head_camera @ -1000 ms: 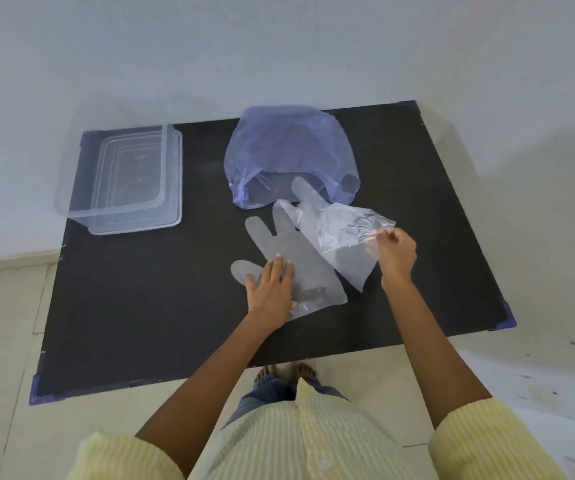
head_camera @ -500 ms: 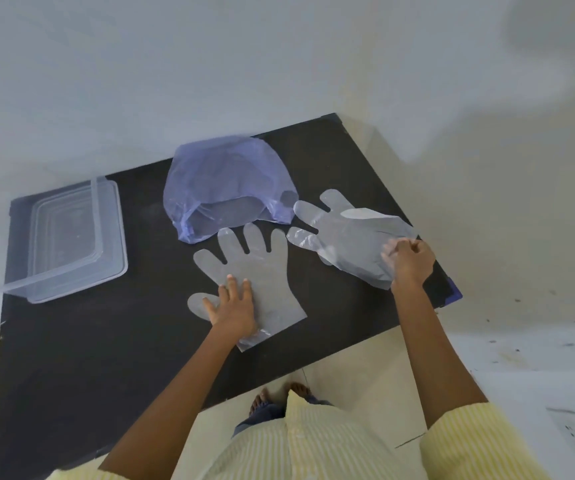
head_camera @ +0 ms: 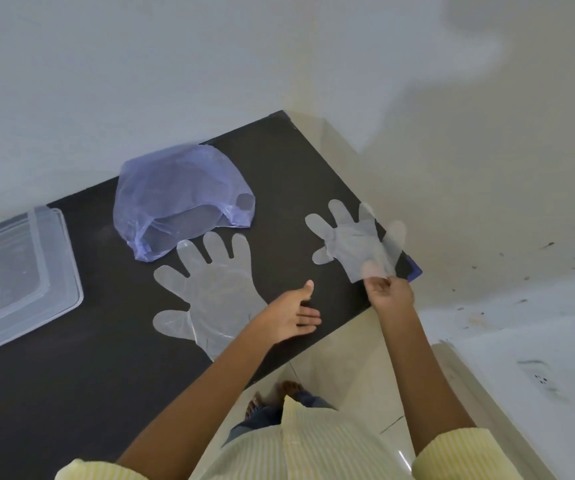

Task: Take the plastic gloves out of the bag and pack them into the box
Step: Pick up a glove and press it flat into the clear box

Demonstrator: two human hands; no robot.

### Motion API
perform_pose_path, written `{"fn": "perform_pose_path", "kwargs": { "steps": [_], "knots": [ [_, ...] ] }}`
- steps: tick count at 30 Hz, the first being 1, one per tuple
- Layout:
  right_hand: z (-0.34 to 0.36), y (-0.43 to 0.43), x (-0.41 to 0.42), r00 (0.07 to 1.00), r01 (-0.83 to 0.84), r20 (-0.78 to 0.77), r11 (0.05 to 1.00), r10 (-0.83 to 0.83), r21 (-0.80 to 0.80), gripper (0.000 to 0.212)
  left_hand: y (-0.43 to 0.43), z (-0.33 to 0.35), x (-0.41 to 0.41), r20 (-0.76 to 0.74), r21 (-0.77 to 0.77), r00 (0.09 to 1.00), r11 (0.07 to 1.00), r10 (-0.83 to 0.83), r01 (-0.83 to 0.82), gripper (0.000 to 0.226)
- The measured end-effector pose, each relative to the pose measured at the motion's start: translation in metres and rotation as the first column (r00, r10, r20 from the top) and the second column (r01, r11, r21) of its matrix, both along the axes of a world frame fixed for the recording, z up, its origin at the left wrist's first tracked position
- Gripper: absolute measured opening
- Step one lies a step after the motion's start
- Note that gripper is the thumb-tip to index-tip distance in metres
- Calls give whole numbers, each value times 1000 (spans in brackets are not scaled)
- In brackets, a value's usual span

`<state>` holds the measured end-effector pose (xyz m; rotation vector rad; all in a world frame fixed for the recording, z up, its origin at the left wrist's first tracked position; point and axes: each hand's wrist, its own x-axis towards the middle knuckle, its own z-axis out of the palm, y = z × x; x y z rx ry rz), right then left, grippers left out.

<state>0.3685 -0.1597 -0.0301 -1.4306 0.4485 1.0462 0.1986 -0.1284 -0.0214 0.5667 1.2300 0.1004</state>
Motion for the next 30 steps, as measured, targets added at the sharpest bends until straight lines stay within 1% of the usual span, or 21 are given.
{"fn": "perform_pose_path", "kwargs": {
  "steps": [1,2,3,4,5,8,10,12,13,14,16,17,19,21,23,24,26,27,29,30],
  "knots": [
    [-2,-2,-3,999,0,-49,999,3,53,29,-5,-4,4,87,-127,990,987,110,-99,63],
    [1,-5,-6,995,27,-101,996,-18,86,32,-8,-9,8,141,-210,970,963,200,-168,67],
    [-1,-8,-10,993,26,-115,993,-13,111,35,-11,-13,13,170,-258,949,941,267,-218,69],
    [-3,-12,-12,991,28,-130,994,-15,104,38,-12,-16,18,182,-281,932,925,312,-255,71],
    [-6,-16,-15,993,23,-115,996,-13,88,40,-12,-17,24,190,-293,920,914,342,-280,71],
    [-11,-25,-15,998,-20,-57,999,18,-40,37,-6,-18,39,210,-310,888,889,409,-336,73],
    [-15,-33,-14,999,-30,-40,998,28,-48,32,2,-15,47,214,-304,868,875,448,-377,73],
    [-22,-38,-9,1000,-17,-23,998,16,-59,22,10,-13,56,202,-285,856,865,476,-414,72],
    [-27,-40,-6,1000,-15,0,997,15,-75,20,13,-11,60,196,-278,853,862,483,-424,72],
    [-29,-42,-5,999,-26,28,996,28,-84,24,17,-10,64,187,-262,855,864,483,-431,71],
    [-35,-45,-2,996,-47,69,996,52,-80,39,24,-11,72,161,-173,868,880,469,-443,63],
    [-37,-45,-2,995,-57,82,995,63,-76,40,27,-14,76,131,-96,876,886,463,-454,58],
    [-37,-46,-3,990,-93,105,994,98,-57,36,31,-21,81,33,112,892,885,451,-452,59],
    [-36,-45,-5,986,-129,106,991,131,-25,32,30,-23,85,-35,296,927,890,373,-347,65],
    [-36,-46,-7,982,-167,92,986,166,-3,29,25,-28,88,-112,430,966,887,234,-165,64],
    [-37,-47,-7,980,-183,80,983,182,11,28,22,-30,89,-169,487,971,871,168,-65,59],
    [-38,-47,-2,978,-199,76,979,196,47,26,20,-32,88,-278,564,958,820,76,99,45],
    [-37,-46,1,975,-210,87,975,203,79,29,22,-32,87,-307,586,950,798,56,142,41],
    [-37,-42,9,968,-235,119,962,220,141,45,29,-31,81,-312,608,949,777,49,160,42],
    [-34,-38,13,966,-244,128,954,224,172,45,32,-31,78,-304,615,952,773,50,156,46]
  ]
}}
